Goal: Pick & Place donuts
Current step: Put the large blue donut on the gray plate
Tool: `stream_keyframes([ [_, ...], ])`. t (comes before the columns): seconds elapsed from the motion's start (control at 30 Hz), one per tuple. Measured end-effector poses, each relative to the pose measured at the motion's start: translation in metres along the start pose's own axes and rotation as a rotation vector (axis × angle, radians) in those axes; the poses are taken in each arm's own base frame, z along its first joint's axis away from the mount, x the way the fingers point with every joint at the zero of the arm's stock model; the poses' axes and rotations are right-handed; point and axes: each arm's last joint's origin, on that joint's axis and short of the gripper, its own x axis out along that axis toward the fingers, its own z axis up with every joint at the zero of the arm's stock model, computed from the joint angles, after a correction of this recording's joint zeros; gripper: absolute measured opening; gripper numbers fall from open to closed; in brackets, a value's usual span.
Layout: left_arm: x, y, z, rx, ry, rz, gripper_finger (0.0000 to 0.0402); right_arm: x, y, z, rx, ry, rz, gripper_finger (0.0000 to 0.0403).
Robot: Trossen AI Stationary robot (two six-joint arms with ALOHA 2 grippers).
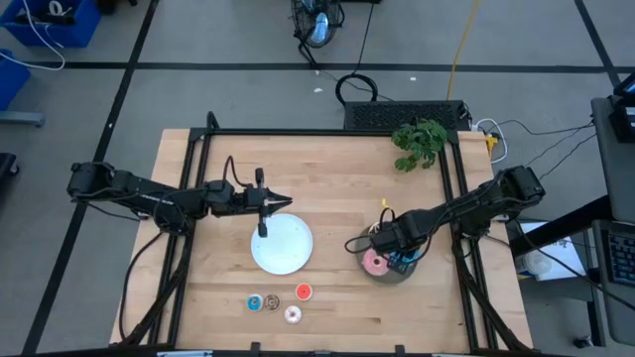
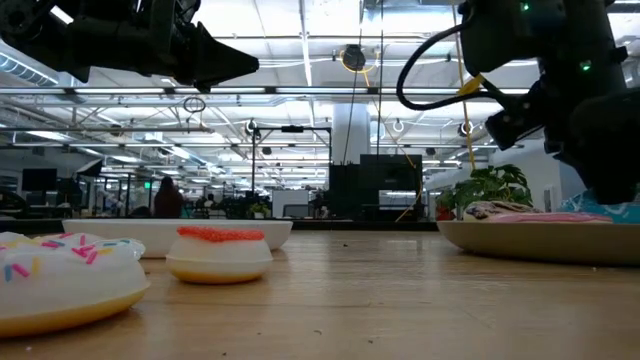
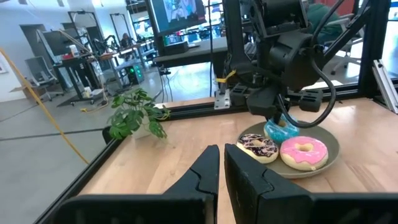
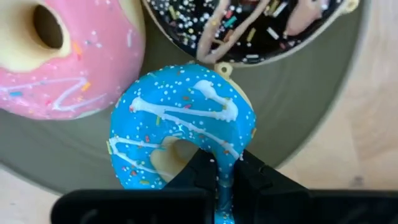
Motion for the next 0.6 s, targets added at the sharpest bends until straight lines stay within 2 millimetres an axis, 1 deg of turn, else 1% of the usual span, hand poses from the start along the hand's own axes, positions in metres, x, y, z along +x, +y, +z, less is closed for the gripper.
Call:
stream_keyframes([
  [0.17,0.0,0.0001,0.0,0.0,0.0,0.0,0.0033,0.0,0.0026,0.0006,-0.037,0.013,0.047,0.0021],
  [0.3,0.0,0.0,-0.0001,0.0,0.0,0.0,0.0033,-0.0001,0.0028,0.001,-0.056,0.008,0.048,0.0041],
  [0.4,0.0,0.0,-0.0001,0.0,0.0,0.0,0.0033,-0.0001,0.0027,0.001,-0.056,0.009,0.048,0.0071],
  [0.6,0.0,0.0001,-0.0001,0.0,0.0,0.001,0.0033,-0.0003,0.0022,-0.0003,-0.079,0.035,0.058,0.0147],
])
